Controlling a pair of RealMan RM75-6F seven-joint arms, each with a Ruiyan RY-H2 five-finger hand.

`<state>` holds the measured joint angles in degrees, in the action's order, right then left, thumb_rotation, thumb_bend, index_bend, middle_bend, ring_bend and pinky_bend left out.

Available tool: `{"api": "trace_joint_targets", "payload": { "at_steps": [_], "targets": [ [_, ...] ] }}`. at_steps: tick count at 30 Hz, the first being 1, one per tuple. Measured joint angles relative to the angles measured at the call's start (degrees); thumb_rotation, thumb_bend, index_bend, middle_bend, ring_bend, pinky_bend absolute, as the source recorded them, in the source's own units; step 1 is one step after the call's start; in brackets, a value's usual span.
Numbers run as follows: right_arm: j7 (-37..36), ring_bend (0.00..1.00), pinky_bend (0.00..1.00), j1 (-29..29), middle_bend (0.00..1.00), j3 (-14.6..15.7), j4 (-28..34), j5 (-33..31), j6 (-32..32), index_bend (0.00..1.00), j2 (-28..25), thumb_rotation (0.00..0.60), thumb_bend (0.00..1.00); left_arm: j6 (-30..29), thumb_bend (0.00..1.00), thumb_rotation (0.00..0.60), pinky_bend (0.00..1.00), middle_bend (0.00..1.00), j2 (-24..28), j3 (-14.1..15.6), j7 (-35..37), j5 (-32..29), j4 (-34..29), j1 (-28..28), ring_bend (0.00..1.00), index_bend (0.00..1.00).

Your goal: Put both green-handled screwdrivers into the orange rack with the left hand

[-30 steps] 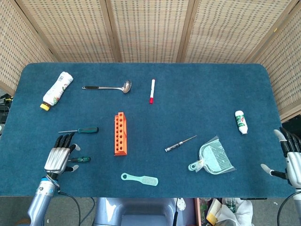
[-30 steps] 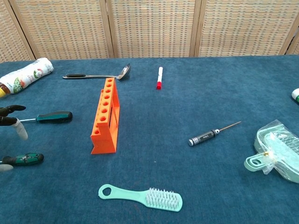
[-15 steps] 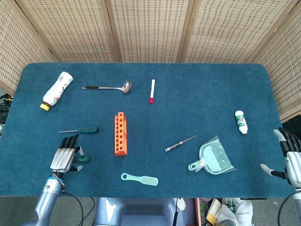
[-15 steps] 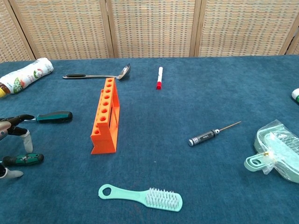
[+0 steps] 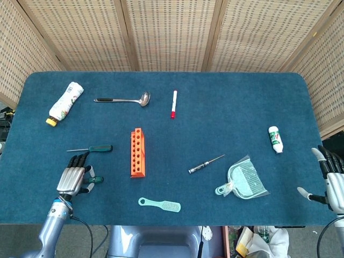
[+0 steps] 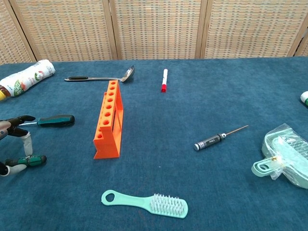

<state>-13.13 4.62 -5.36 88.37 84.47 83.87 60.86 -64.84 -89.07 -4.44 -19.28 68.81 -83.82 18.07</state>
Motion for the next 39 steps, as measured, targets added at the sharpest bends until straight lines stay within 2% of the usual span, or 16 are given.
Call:
{"api": "trace_joint_targets", "payload": {
  "at_steps": [11, 17, 22, 31, 34, 39],
  "targets": [
    [-0.4, 0.0, 0.0, 0.0, 0.0, 0.0, 0.0, 0.0, -0.1, 0.0, -0.1, 0.6, 0.0, 0.5, 0.3, 0.6, 0.0, 0.0, 0.0, 0.0, -2.6, -2.9, -0.9, 0.8, 0.0, 0.53],
    [-0.6, 0.0, 0.0, 0.0, 0.0, 0.0, -0.1, 0.0, 0.0, 0.0, -0.1, 0.6, 0.0, 0.7, 0.43, 0.6, 0.0, 0.0, -0.1, 0.0, -1.9, -3.3, -0.6, 1.0, 0.0, 0.61],
    [-0.6, 0.0, 0.0, 0.0, 0.0, 0.0, -0.1, 0.0, -0.1, 0.0, -0.1, 0.6, 0.0, 0.6, 0.45, 0.6, 0.0, 0.0, 0.3, -0.1, 0.3, -2.7, -1.0, 0.9, 0.0, 0.62],
    [-1.1, 0.0, 0.0, 0.0, 0.0, 0.1, -0.1, 0.1, -0.1, 0.0, -0.3, 0.6, 0.0, -1.8, 0.45, 0.6, 0.0, 0.0, 5.8, -0.4, 12.6, 4.4, -5.9, 0.2, 0.0, 0.63],
    [-1.3, 0.0, 0.0, 0.0, 0.0, 0.1, -0.1, 0.2, 0.0, 0.0, -0.3, 0.6, 0.0, -2.2, 0.45, 0.6, 0.0, 0.0, 8.0, -0.6, 19.5, 7.1, -7.8, 0.2, 0.0, 0.63],
    [-1.1, 0.0, 0.0, 0.0, 0.0, 0.0, 0.0, -0.1, -0.1, 0.0, -0.2, 0.6, 0.0, -3.8, 0.45, 0.6, 0.0, 0.0, 11.1, -1.3, 36.6, 13.1, -9.2, 0.7, 0.0, 0.65]
  ]
}}
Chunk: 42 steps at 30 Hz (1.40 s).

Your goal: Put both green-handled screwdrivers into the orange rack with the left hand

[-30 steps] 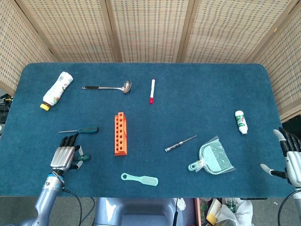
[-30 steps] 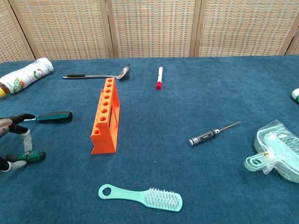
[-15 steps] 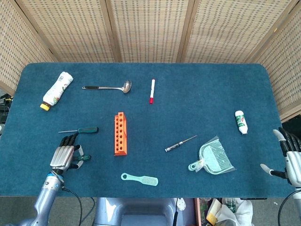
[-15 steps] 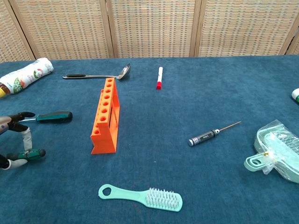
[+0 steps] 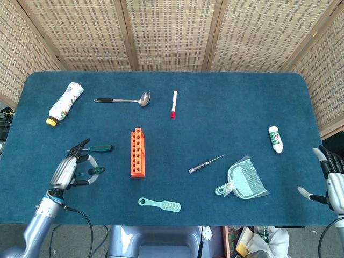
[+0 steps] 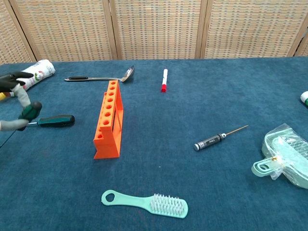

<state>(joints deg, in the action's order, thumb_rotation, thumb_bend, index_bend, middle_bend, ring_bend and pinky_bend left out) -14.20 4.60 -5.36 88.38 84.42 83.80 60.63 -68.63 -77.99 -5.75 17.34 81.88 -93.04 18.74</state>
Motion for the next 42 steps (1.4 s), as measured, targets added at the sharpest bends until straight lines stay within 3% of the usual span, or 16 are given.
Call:
{"api": "trace_joint_targets", "payload": {
  "at_steps": [5, 15, 21, 42],
  "targets": [
    [0.3, 0.0, 0.0, 0.0, 0.0, 0.0, 0.0, -0.1, -0.1, 0.0, 0.1, 0.6, 0.0, -2.3, 0.45, 0.6, 0.0, 0.0, 2.4, -1.1, 18.4, 5.6, -0.8, 1.3, 0.0, 0.65],
    [0.7, 0.0, 0.0, 0.1, 0.0, 0.0, 0.0, -0.3, -0.3, 0.0, 0.2, 0.6, 0.0, -2.8, 0.45, 0.6, 0.0, 0.0, 1.5, -4.4, 41.4, 8.8, -2.7, 7.4, 0.0, 0.65],
    [0.2, 0.0, 0.0, 0.2, 0.0, -0.2, -0.2, -0.8, -0.7, 0.0, 0.1, 0.6, 0.0, -1.1, 0.45, 0.6, 0.0, 0.0, -3.7, -5.3, 42.0, 8.1, -2.0, 11.1, 0.0, 0.65],
    [-2.8, 0.0, 0.0, 0.5, 0.0, -0.8, -1.2, -1.8, -1.8, 0.0, -0.5, 0.6, 0.0, 2.3, 0.45, 0.6, 0.0, 0.0, -9.8, -4.2, 42.4, 4.8, 3.3, 14.7, 0.0, 0.65]
  ]
}}
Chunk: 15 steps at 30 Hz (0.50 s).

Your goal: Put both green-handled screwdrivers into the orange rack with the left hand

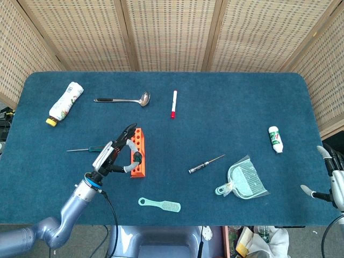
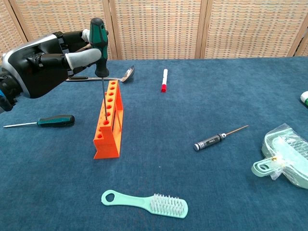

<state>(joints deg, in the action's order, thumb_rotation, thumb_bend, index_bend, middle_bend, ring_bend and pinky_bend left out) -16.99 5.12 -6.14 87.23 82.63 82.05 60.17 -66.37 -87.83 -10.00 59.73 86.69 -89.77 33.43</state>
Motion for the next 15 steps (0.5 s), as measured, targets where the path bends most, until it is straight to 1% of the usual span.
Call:
{"api": "trace_joint_targets", "payload": {
  "at_steps": [15],
  "targets": [
    [-1.0, 0.0, 0.0, 0.0, 0.0, -0.1, -0.3, -0.1, -0.2, 0.0, -0.2, 0.6, 0.0, 0.6, 0.45, 0.6, 0.0, 0.0, -1.5, 0.7, -0.4, -0.6, 1.8, 0.8, 0.0, 0.65]
  ]
}}
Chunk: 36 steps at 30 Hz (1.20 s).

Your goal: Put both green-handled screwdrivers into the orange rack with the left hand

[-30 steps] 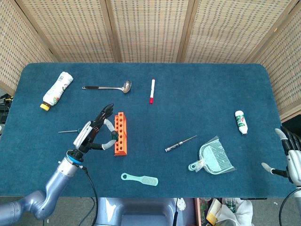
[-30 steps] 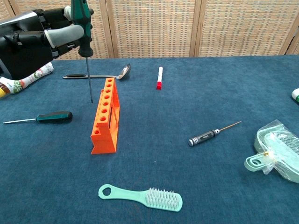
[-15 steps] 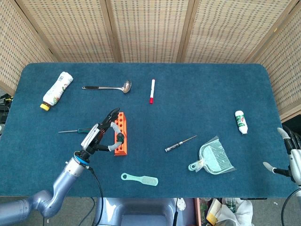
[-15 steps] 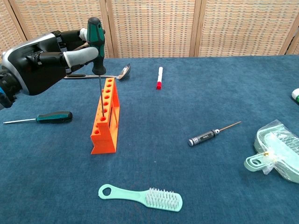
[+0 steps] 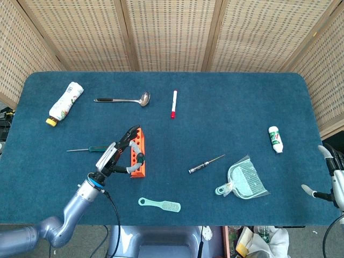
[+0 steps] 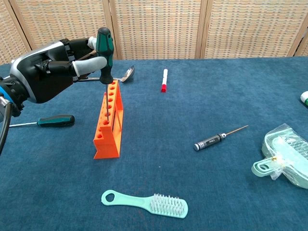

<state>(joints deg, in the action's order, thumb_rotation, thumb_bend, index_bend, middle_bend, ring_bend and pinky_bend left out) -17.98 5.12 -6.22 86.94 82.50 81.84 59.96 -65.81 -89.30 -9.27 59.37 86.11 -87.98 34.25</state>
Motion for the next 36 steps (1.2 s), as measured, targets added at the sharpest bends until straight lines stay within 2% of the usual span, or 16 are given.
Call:
{"api": "trace_joint_targets", "payload": {
  "at_steps": [8, 23, 36],
  "targets": [
    [-0.1, 0.0, 0.0, 0.1, 0.0, 0.0, -0.1, 0.0, -0.3, 0.0, 0.0, 0.6, 0.0, 0.3, 0.46, 0.6, 0.0, 0.0, -0.8, -0.1, -0.9, -0.7, 1.8, 0.2, 0.0, 0.65],
    [-0.3, 0.0, 0.0, 0.2, 0.0, 0.0, -0.1, -0.2, -0.5, 0.0, 0.0, 0.6, 0.0, 0.5, 0.46, 0.6, 0.0, 0.0, -3.7, 1.4, -0.3, -0.7, 6.2, 0.0, 0.0, 0.65],
    [-0.3, 0.0, 0.0, 0.2, 0.0, 0.1, -0.1, 0.0, -0.5, 0.0, 0.0, 0.6, 0.0, 0.5, 0.47, 0.6, 0.0, 0.0, -5.6, 2.6, -2.5, -0.7, 8.8, -0.5, 0.0, 0.65]
  ]
}}
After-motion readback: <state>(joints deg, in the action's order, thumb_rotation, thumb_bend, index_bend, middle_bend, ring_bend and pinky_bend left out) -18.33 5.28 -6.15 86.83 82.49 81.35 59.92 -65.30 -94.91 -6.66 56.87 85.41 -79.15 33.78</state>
